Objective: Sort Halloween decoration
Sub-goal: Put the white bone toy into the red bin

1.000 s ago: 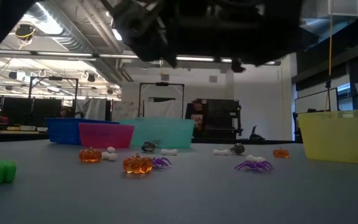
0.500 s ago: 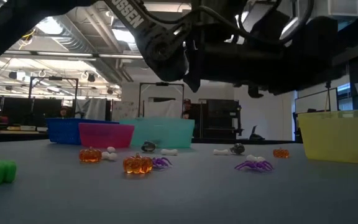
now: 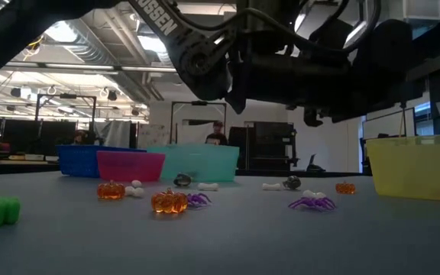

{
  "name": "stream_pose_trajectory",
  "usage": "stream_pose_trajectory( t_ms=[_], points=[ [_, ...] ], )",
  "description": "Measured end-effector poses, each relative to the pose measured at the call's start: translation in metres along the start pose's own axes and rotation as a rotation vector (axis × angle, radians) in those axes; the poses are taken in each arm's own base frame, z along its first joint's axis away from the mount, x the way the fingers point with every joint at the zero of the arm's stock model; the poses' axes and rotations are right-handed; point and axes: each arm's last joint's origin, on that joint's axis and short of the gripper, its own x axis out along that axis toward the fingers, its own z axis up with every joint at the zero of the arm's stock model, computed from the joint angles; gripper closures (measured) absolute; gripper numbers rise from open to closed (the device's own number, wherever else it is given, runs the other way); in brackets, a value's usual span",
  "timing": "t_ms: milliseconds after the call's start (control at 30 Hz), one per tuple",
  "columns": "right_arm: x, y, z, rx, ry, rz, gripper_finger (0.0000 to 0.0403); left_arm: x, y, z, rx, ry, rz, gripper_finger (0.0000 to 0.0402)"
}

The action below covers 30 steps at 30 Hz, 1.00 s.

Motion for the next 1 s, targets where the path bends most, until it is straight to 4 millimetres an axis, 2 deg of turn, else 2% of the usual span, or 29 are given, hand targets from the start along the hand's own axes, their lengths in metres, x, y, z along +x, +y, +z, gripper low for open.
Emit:
stream_pose_trajectory(
  t_ms=[167,367,533,733,1000],
  points=[
    [0.0,0.0,0.0,0.0,0.0,0.0,0.0242,0.0,0.002,0.004,0.003,-0.007,0.003,0.0211],
    [0.0,0.0,-0.001,-0.002,0.014,0.006,0.0242,-0.001,0.009,0.025,0.002,-0.009,0.017,0.021],
    [0.0,0.0,-0.003,-0.004,0.028,0.008,0.0242,-0.009,0.011,0.048,0.08,0.107,0.031,0.021],
    [0.0,0.001,-0.004,-0.007,0.043,0.009,0.0242,-0.032,0.012,0.082,0.206,0.338,0.033,0.021],
    [0.0,0.001,-0.005,-0.008,0.046,0.004,0.0242,-0.084,0.018,0.129,0.266,0.635,0.046,0.021]
  ],
)
